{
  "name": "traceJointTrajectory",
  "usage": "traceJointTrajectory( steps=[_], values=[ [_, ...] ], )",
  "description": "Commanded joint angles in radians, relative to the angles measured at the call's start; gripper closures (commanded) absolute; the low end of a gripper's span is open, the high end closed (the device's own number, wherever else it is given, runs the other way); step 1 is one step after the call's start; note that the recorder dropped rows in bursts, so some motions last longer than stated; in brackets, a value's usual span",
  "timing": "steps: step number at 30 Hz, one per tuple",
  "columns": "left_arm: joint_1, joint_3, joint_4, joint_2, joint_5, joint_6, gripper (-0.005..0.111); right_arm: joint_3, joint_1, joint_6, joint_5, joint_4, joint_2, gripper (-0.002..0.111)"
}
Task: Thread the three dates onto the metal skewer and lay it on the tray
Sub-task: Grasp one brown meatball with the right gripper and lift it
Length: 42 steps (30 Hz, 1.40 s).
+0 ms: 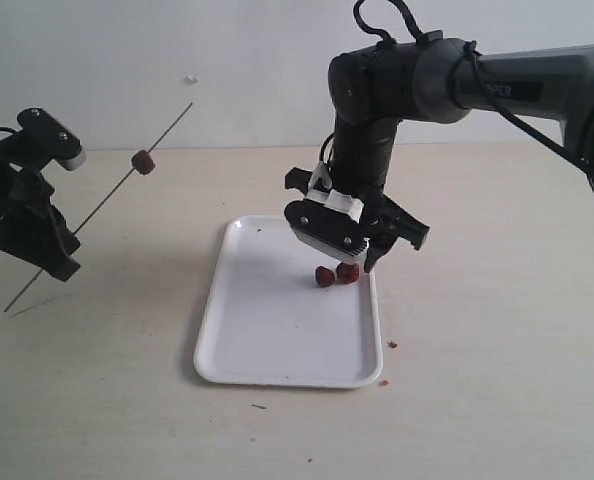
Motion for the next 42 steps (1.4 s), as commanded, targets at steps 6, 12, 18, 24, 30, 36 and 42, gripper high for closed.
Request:
traceJointTrajectory(
  steps=[6, 12, 18, 24, 30, 36, 42],
  values=[
    [0.004, -0.004, -0.008, -0.012, -0.023, -0.008, 0.107, 0.002, -0.013, -0.078, -0.008, 0.011, -0.003, 0.047],
    [0.004, -0.004, -0.004, -0.012, -0.026, -0.008, 0.107, 0.013, -0.016, -0.078, -0.003, 0.006, 0.005, 0.047],
    [0.004, -0.004, -0.003, -0.012, -0.027, -0.008, 0.107, 0.013, -0.016, -0.078, -0.010, 0.021, 0.024, 0.053],
    [0.004, -0.004, -0.003, -0.012, -0.031, -0.008, 0.107, 0.013, -0.016, -0.078, -0.010, 0.021, 0.033, 0.057],
    [0.004, -0.004, -0.003, -0.012, -0.031, -0.008, 0.107, 0.013, -0.016, -0.078, -0.007, 0.021, 0.035, 0.067],
    [0.004, -0.004, -0.003, -0.012, -0.031, -0.008, 0.107, 0.013, -0.016, -0.060, 0.018, 0.031, 0.035, 0.081],
    [0.004, -0.004, -0.003, -0.012, -0.031, -0.008, 0.107, 0.013, -0.016, 0.058, 0.025, 0.076, 0.035, 0.081]
  ],
)
